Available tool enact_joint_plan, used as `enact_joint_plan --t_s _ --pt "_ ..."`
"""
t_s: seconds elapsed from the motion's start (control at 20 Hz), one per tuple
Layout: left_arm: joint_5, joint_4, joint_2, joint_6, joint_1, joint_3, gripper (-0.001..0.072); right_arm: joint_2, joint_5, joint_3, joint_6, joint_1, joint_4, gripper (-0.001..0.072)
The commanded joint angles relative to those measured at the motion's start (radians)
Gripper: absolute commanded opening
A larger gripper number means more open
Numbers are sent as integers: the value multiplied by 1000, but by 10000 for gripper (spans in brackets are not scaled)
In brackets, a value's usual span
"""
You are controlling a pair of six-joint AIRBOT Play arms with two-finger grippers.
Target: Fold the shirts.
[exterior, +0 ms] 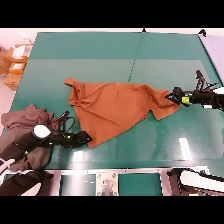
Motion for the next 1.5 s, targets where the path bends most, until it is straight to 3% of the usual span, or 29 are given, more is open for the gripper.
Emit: enact_joint_plan --t_s 0.0,0.2,0.35,0.4,0.45,0.55,0.8,0.9,1.15,1.3,1.45 --pt "5 9 2 -18 -16 -9 490 0 16 1 1 0 0 14" --pt "88 -57 -11 11 -16 -23 489 0 18 1 0 0 3 14" --pt "76 -261 -156 196 -16 -26 489 0 18 1 1 0 4 14" --pt "53 -375 -213 301 -16 -22 426 0 19 1 1 0 3 14" --pt "13 -450 -254 396 -16 -12 237 0 23 1 1 0 3 13" --pt "-66 -470 -281 455 -14 15 22 0 40 6 2 0 4 14" --pt "-233 -398 -199 423 43 187 23 44 195 126 1 -18 85 12" --pt "-316 -335 -97 356 134 341 23 118 266 259 21 -51 161 12" --pt "-369 -196 126 242 344 931 22 340 274 641 171 -212 185 13" --pt "-376 -113 132 201 422 1337 23 442 241 841 257 -361 184 13" --pt "-364 73 133 117 477 1641 23 516 233 977 319 -484 183 13"
